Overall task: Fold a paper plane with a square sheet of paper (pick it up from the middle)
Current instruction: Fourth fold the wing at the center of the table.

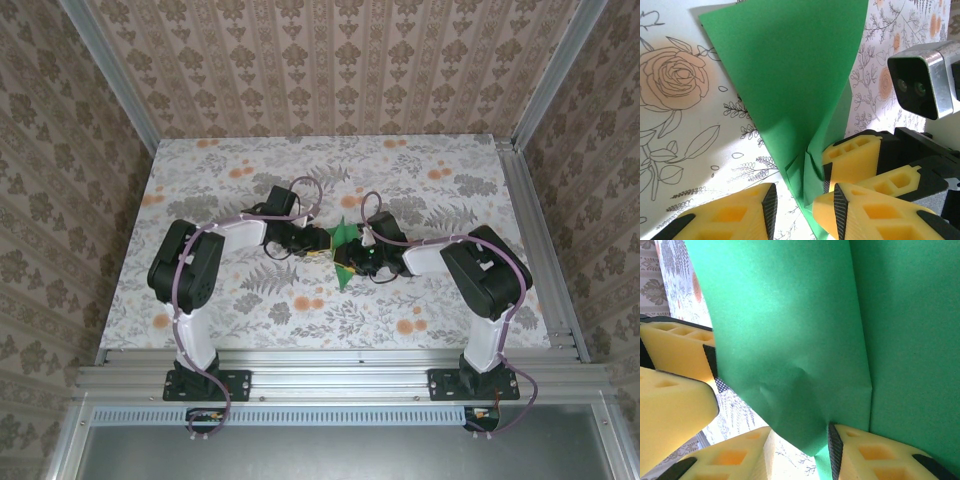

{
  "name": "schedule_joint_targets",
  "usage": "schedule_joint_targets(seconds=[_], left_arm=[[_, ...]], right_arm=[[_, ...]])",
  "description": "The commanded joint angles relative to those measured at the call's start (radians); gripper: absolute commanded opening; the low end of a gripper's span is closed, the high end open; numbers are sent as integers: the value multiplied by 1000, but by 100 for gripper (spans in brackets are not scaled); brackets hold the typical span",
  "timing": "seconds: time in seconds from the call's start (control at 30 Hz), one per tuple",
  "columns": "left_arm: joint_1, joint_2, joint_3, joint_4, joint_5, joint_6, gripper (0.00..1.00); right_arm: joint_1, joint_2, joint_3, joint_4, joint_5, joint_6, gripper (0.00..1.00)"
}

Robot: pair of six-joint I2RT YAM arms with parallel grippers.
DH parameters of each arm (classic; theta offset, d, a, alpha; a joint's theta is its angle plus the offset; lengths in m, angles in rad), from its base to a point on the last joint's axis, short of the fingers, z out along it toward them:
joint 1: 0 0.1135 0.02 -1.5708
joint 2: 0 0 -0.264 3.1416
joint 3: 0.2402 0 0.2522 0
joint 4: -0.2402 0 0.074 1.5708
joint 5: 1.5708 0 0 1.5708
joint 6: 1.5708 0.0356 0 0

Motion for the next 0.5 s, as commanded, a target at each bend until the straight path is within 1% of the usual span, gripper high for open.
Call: schedule_joint_targets(seconds=[0.0,0.13,0.27,0.47], left_arm=[[0,1,11,4,34,-8,37],[-7,14,28,3,42,-7,37],[-11,39,40,0,51,-3,32],[-12,63,65,4,57,-7,32]], right_arm=[[-7,21,-45,-97,83,-38,39],[-7,19,-46,-93,78,-44,38],[-7,13,-45,-97,77,-53,36],[-7,7,-48,-103,74,-64,32]])
